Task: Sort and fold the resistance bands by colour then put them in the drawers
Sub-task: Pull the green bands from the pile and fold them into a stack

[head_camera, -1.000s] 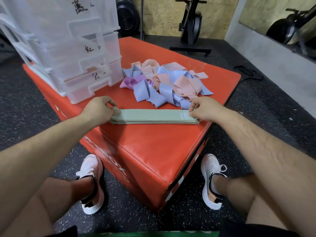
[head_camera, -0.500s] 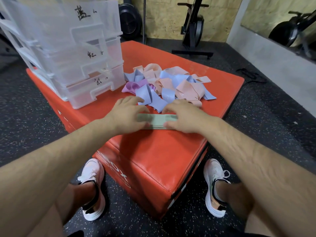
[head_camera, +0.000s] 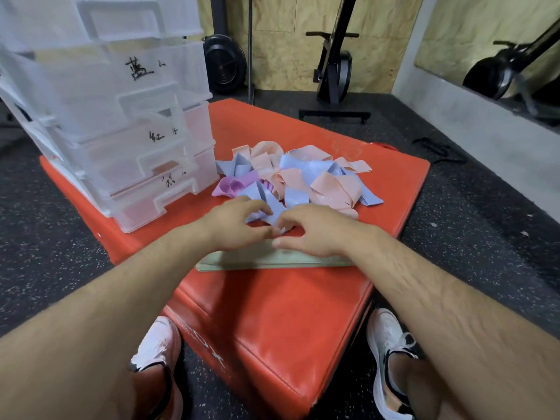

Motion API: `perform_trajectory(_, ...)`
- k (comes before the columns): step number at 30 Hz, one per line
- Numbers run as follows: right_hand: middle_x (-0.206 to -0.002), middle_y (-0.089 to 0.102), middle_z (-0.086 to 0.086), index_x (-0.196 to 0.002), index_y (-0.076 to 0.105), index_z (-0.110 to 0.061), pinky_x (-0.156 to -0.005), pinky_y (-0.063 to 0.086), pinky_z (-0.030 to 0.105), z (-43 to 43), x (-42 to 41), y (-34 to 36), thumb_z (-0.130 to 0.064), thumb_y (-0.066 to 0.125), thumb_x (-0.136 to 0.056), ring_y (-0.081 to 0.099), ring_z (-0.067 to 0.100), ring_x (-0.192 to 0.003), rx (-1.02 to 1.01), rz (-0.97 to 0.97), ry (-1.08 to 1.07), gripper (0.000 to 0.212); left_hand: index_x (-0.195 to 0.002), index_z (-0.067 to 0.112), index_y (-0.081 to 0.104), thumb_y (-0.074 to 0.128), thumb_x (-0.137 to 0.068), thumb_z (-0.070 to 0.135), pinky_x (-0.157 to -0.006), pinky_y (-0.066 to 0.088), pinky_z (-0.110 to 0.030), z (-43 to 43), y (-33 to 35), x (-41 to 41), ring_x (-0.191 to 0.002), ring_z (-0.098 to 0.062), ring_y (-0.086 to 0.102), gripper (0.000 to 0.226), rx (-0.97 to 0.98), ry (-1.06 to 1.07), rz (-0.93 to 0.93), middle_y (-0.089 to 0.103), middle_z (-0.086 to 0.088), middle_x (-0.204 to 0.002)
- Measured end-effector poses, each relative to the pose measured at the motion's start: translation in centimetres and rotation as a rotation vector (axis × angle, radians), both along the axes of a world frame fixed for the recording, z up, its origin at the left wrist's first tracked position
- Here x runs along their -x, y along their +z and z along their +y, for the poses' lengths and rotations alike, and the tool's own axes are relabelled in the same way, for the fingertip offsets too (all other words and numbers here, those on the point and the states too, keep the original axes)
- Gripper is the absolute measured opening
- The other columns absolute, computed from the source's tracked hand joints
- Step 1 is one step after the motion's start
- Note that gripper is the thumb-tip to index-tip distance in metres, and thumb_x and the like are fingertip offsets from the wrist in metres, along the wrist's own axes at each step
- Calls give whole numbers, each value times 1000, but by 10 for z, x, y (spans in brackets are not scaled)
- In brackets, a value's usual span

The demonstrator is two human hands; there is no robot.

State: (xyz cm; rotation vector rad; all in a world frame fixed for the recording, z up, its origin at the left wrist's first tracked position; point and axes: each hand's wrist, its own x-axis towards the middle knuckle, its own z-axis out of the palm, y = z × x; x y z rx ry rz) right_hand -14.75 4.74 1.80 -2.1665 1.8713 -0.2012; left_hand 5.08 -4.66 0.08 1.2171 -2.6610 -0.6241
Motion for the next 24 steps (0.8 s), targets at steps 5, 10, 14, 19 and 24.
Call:
perform_trajectory(5, -141, 48, -9, -138, 47, -45, -106, 32, 45, -40, 12, 6, -68, 69, -76, 38, 25, -133, 53, 196, -96, 70, -136, 49, 46, 62, -71, 65, -110, 39, -44, -47, -4, 1, -130, -28, 46, 69, 73, 241, 77, 38, -3, -145)
perform_trajectory(10, -162, 20, 0, -152, 15, -54, -107, 34, 51, -72, 24, -12, -72, 76, -64, 32, 36, -138, -105, 127, -263, 108, -147, 53, 25, 75, -68, 66, -109, 40, -47, -74, -11, 31, -135, -34, 40, 94, -31, 313, -24, 19, -4, -158)
perform_trajectory(14, -159, 28, 1, -154, 9, -54, -106, 37, 51, -98, 33, -24, -69, 67, -78, 39, 39, -132, -50, 104, -302, 96, -125, 36, 59, 68, -77, 33, -97, 44, -40, -93, -24, 56, -113, -35, 56, 49, 67, 295, -15, 57, -9, -126)
perform_trajectory(19, -123, 55, 8, -130, 56, -32, -81, 43, 39, -117, 32, -36, -26, 53, -96, 57, 37, -107, 132, 80, -367, 35, -104, 19, 72, 65, -84, 11, -66, 46, -19, -92, -10, 74, -84, -18, 64, 23, 7, 317, 286, 69, 0, -93)
perform_trajectory(24, -89, 62, 0, -113, 64, -19, -61, 36, 28, -120, 42, -11, -8, 45, -94, 59, 20, -79, 329, -494, -581, 29, -119, 23, 66, 75, -84, 28, -74, 38, -2, -90, 16, 69, -99, -10, 56, 37, 66, 332, 586, 62, 6, -114)
